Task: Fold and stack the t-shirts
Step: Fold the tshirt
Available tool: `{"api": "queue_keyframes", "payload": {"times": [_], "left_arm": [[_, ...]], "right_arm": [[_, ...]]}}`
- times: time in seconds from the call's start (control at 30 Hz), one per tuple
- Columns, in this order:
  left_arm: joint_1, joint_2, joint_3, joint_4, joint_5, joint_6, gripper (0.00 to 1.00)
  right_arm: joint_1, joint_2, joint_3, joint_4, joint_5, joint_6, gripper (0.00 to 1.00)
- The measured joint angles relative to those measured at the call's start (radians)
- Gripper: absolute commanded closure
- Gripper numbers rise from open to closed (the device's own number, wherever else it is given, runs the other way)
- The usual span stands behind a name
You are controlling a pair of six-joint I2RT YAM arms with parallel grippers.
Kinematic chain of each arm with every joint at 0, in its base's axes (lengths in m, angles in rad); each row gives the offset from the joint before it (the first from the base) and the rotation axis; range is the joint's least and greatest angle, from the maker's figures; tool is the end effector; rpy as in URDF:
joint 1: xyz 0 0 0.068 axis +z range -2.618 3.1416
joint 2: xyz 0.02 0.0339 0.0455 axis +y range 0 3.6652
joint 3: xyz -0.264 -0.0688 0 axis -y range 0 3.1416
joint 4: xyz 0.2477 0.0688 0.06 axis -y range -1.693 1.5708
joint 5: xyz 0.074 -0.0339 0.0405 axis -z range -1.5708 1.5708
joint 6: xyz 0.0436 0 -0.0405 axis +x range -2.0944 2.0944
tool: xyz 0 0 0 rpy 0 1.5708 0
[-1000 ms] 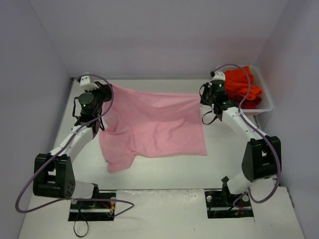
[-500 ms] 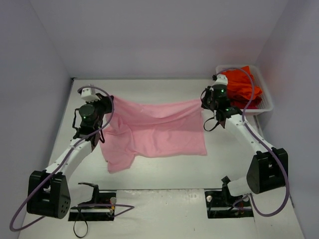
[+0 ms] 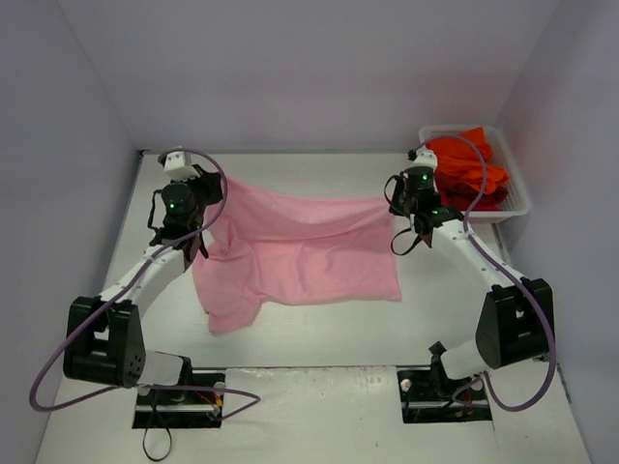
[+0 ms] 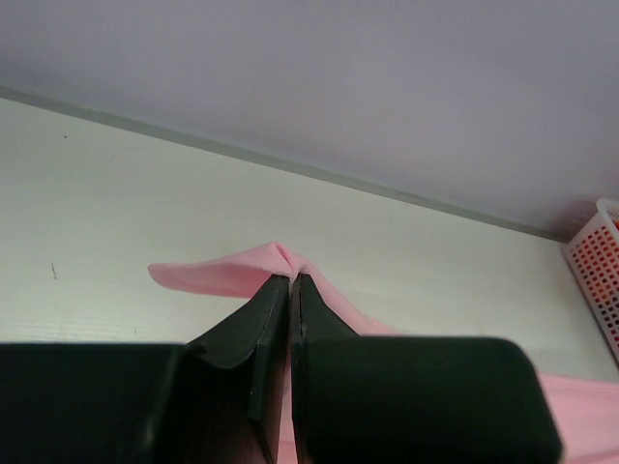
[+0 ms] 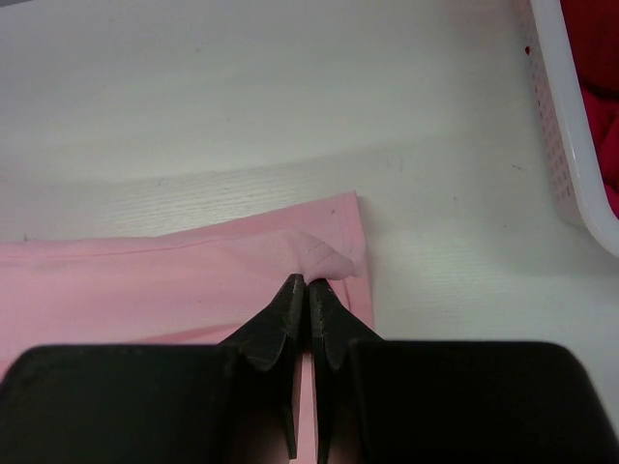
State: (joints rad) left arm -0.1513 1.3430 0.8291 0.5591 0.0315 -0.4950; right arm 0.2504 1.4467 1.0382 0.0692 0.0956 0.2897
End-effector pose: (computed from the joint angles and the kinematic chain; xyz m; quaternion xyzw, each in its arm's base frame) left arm 0.3191 -0.0500 0.3065 -0.1069 0.6826 -0.2399 0.6819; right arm 0.3393 0.0825 0.2931 0.0436 0.8147 0.1163 0.5664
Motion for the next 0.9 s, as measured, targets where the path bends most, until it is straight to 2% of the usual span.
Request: {"api": "queue_keyframes", "payload": {"times": [0.17, 0.57, 0.9], "left_arm": [[0.000, 0.078, 0.056, 0.000, -0.003, 0.018, 1.00], [0.000, 0.111, 0.179, -0.009, -0.036, 0.100, 1.00], [0.001, 0.114, 0.216, -0.028, -0.040, 0.155, 1.00]], "right_arm": [[0.000, 0.065, 0.055, -0.004, 0.021, -0.014, 1.00], [-0.002, 0.182, 0.246, 0.014, 0.029, -0.064, 1.00], [-0.010, 0.187, 0.295, 0.017, 0.029, -0.107, 1.00]]}}
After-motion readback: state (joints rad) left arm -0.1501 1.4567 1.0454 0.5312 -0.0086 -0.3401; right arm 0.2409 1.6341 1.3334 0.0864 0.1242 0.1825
